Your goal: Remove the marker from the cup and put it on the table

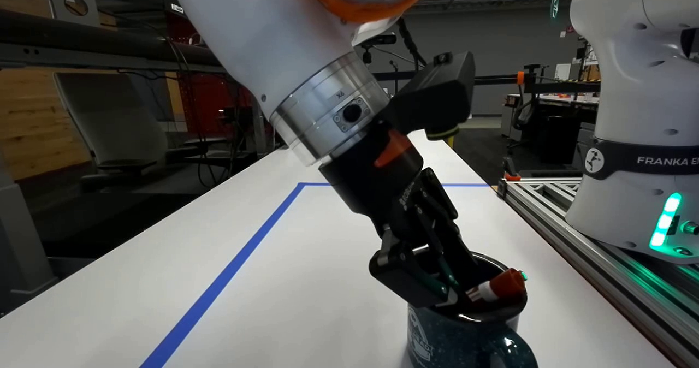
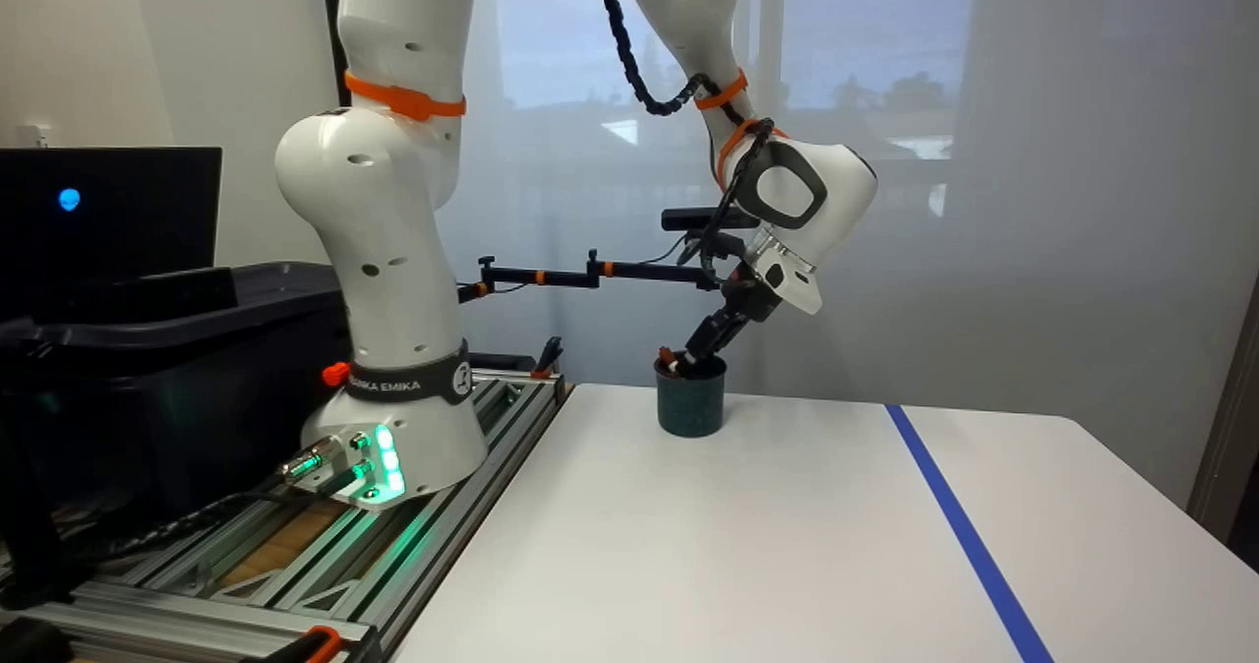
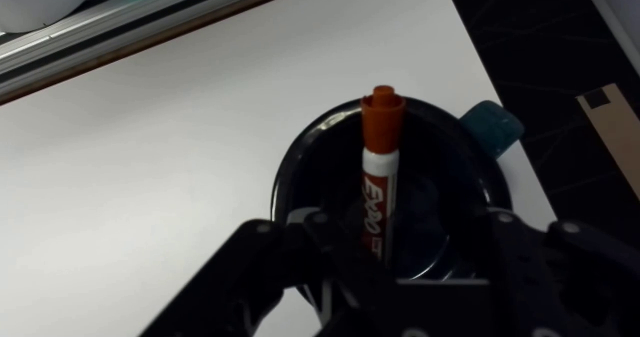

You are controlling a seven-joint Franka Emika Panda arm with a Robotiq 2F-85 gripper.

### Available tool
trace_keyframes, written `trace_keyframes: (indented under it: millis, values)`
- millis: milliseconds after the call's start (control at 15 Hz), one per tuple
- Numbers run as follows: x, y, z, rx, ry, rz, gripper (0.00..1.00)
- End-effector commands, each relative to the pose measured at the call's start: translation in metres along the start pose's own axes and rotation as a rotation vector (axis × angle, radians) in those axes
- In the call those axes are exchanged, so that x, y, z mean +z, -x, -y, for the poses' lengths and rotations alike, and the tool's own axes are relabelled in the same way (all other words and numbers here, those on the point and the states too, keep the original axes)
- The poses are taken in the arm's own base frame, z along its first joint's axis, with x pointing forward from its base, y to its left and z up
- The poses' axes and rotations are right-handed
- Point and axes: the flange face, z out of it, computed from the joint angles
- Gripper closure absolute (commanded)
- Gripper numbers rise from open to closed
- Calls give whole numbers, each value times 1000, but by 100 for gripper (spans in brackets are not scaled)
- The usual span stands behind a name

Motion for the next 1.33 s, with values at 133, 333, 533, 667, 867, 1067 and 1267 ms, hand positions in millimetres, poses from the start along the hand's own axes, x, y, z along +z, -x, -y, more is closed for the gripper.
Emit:
trace_keyframes:
  millis: [133,333,533,667,867,1067,1267]
  values:
    - [10,2,3,14,-21,-8,45]
    - [13,5,4,17,-34,-17,48]
    - [15,7,4,18,-45,-28,49]
    - [17,9,3,16,-50,-35,48]
    - [19,12,0,18,-59,-45,46]
    - [22,15,-3,18,-66,-55,45]
    - [26,17,-6,17,-73,-65,47]
